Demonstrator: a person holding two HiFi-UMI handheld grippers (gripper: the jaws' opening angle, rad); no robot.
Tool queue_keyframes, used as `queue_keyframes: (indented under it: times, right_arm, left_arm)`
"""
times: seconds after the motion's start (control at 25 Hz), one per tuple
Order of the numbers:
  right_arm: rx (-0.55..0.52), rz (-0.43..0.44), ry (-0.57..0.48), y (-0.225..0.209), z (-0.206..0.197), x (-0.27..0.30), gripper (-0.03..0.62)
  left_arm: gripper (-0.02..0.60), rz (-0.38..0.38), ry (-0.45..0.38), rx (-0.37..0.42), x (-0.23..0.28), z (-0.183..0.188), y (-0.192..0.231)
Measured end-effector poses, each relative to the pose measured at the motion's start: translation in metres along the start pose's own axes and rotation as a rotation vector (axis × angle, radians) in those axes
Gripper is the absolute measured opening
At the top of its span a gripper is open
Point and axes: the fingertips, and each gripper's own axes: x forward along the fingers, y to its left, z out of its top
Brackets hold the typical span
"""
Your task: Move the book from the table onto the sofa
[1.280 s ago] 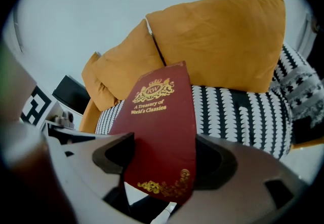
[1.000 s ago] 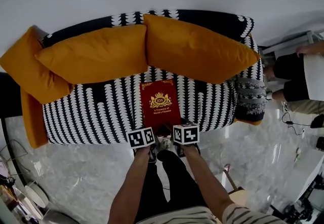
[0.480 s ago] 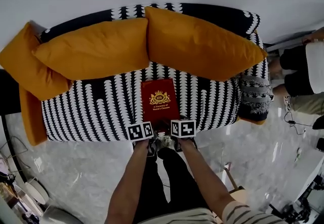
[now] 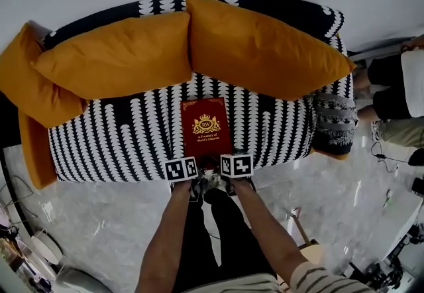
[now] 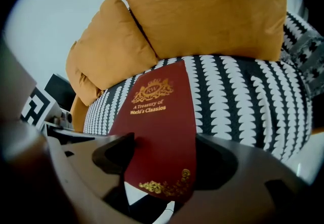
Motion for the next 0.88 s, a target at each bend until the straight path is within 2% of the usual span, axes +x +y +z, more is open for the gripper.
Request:
queue_keyframes:
  times: [0.32, 0.64, 0.88]
  right_arm:
    - [0.012, -0.002, 0.045, -0.008, -0.016, 0.019, 0.360]
    - [-0.006, 0.007, 0.087, -0.014, -0.020, 0.032, 0.362]
    - [-0.025, -0.002, 0.111, -0.022, -0.023, 0.037, 0.362]
  left_arm:
    - [0.347, 0.009, 0.041, 0.025, 0.018, -0.012, 0.013]
    - [0.347, -0.001, 0.009, 0.007, 0.031, -0.015, 0.020]
    - [0.347, -0.008, 0.023, -0.009, 0.038, -0.019, 0.019]
